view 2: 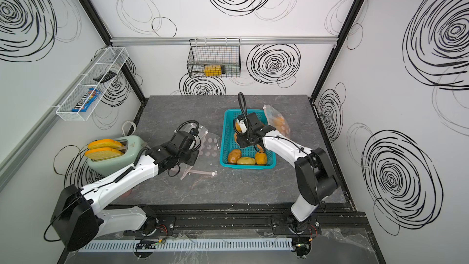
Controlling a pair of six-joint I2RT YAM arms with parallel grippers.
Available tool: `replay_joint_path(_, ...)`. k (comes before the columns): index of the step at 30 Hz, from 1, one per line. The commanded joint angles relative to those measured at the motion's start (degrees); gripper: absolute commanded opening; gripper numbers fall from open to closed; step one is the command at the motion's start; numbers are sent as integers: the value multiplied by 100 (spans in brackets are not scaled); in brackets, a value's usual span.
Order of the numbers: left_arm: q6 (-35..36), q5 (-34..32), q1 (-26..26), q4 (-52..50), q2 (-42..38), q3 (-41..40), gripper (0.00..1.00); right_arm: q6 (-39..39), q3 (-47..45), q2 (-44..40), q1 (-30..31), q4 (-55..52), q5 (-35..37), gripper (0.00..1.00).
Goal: Put the potatoes into a zipper bag and zip it
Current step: Pick up the potato from the basket, then place the potato into the zipper food storage bag.
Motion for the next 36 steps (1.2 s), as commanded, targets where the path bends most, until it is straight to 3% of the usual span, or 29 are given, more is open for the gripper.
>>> replay_joint_path(1, -336, 440, 24, 239, -237, 114, 0, 186, -396, -638, 12, 1145, -825, 45)
replay_joint_path(6, -627, 1813, 272, 125, 51, 673, 0, 824, -1415, -1490, 120, 3317, -2102, 42)
replay_joint_path(8, -556, 2289, 282, 119, 312, 817, 0, 931, -1720, -1716, 314, 4035, -2283, 42)
replay_joint_path(16, -676, 2925, 372, 309, 718, 985, 0, 130, -1713, -1740, 1602, 4473, -1396, 43)
replay_joint_path(28, -1204, 3761, 571, 922, 88, 653, 0, 616, -1840, -1229, 1630, 5302, -1465, 42)
replay_joint_path(36, -1521, 3974, 725, 1196, -37, 429, 0, 966, -1967, -1137, 1508, 5521, -1011, 41)
